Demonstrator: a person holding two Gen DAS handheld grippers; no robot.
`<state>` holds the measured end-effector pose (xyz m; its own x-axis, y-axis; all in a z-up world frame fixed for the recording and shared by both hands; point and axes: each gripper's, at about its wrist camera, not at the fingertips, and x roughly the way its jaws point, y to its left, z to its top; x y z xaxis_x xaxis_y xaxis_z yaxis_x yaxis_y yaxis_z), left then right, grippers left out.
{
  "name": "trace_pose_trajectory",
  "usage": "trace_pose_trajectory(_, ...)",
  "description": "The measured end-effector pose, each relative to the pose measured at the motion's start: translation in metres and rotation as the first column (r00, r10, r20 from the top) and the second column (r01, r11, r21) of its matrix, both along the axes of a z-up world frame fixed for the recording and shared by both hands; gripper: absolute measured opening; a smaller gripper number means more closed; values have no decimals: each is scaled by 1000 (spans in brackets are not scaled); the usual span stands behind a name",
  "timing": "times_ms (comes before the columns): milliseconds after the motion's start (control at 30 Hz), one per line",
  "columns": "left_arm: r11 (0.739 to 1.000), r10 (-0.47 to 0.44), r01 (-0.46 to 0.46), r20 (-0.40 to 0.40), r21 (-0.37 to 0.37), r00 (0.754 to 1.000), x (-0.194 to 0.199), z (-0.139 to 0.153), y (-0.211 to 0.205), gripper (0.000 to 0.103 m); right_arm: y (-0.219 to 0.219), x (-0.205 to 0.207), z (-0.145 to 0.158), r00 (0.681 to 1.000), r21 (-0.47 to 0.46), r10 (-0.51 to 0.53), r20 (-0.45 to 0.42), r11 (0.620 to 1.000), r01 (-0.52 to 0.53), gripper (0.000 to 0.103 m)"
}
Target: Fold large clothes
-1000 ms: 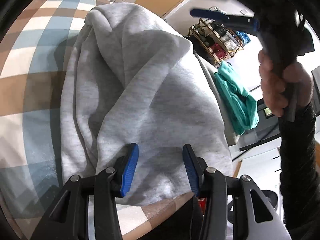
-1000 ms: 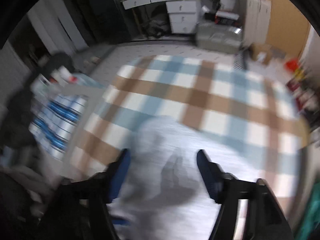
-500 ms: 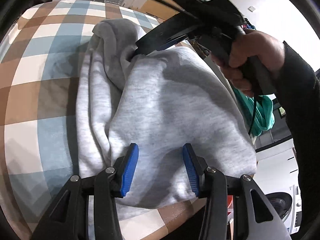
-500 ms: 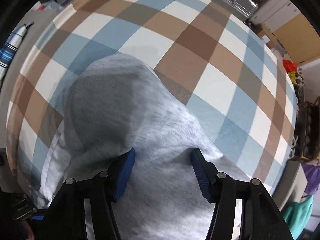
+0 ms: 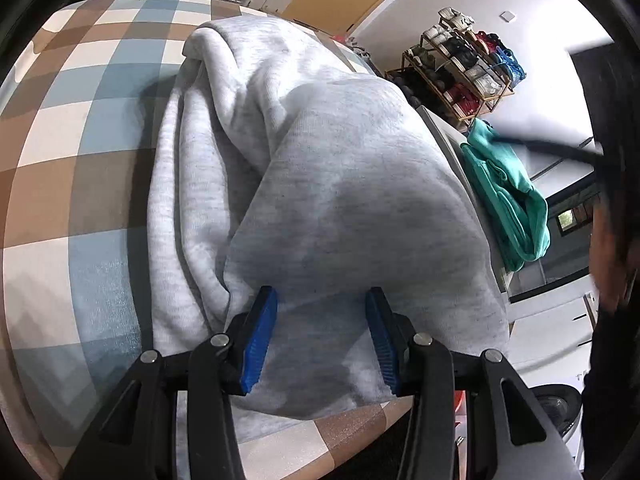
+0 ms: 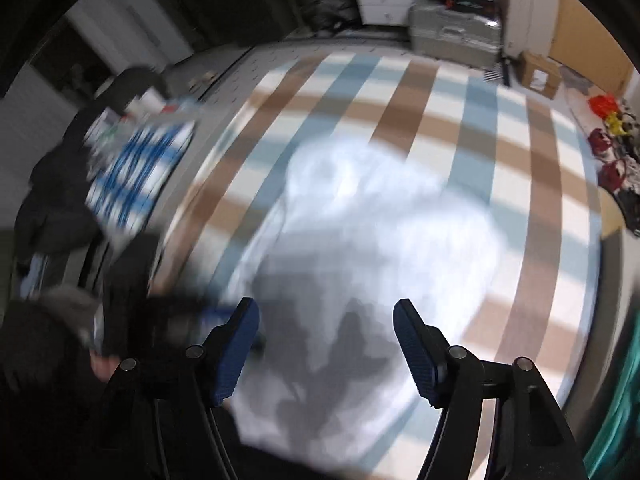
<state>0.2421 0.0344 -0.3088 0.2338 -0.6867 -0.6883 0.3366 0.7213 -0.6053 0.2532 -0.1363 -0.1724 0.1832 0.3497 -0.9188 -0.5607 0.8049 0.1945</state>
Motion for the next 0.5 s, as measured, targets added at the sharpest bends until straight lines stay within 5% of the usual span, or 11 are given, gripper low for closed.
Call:
trace_pose_trajectory(100,1000,-2,2,3,16,1000,1,0,-3,40,3,-21,-42,996,-87,17,-82,996,-25,73)
trace_pose_trajectory(167,999,-9,9,9,45,1000,1,0,-7,40,11,-28,-66,999,-168,43,-13,985,-45,90)
trace_pose_trajectory(500,999,-4,5,-16,39,1000,5,0,-3,40,16,-22,-82,999,-118,37,30,992,-34,102)
